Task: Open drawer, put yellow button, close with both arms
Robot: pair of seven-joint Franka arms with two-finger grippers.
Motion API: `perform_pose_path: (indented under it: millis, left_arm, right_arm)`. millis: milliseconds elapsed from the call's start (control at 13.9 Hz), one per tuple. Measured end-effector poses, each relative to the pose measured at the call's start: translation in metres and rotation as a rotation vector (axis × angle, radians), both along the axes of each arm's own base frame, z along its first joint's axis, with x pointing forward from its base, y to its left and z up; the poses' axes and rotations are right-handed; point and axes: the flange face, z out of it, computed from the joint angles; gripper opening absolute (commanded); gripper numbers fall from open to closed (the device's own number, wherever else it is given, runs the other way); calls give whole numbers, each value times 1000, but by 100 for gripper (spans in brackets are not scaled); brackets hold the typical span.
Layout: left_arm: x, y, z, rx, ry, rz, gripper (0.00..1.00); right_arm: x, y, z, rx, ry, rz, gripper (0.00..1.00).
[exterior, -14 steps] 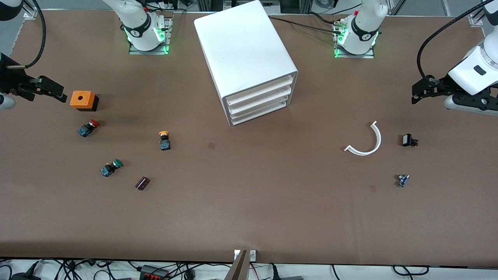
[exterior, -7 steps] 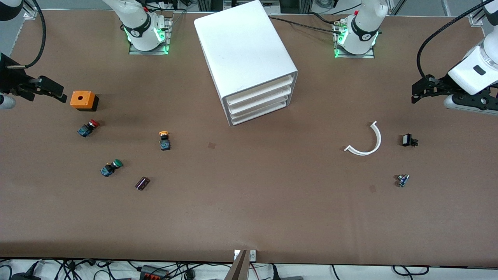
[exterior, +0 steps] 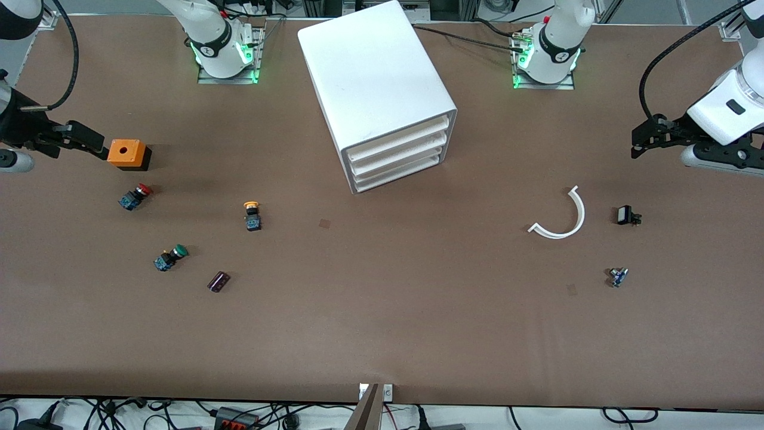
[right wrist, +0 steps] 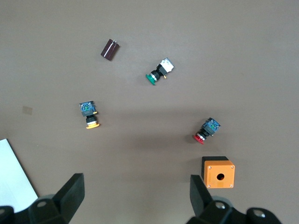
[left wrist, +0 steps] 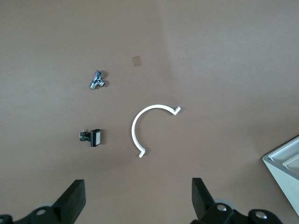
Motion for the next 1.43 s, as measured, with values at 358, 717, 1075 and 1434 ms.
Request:
perform_pose_path:
  millis: [358,717,1075,1434]
  left_arm:
    - [-8,-10,-24,-5,149,-15,100]
    - [-20,-52,-52,-74,324,-78,100]
    - [-10,-107,-97,-347,454,-103,100]
    - [22,-142,-169,-718,450,-246,100]
  right_arm:
    - [8,2,-20,0,35,3,100]
    - [23,18,-59,-1,88,31,100]
    - [44,62,-133,-9,177,103,100]
    - [60,93,-212,-19,230,151,100]
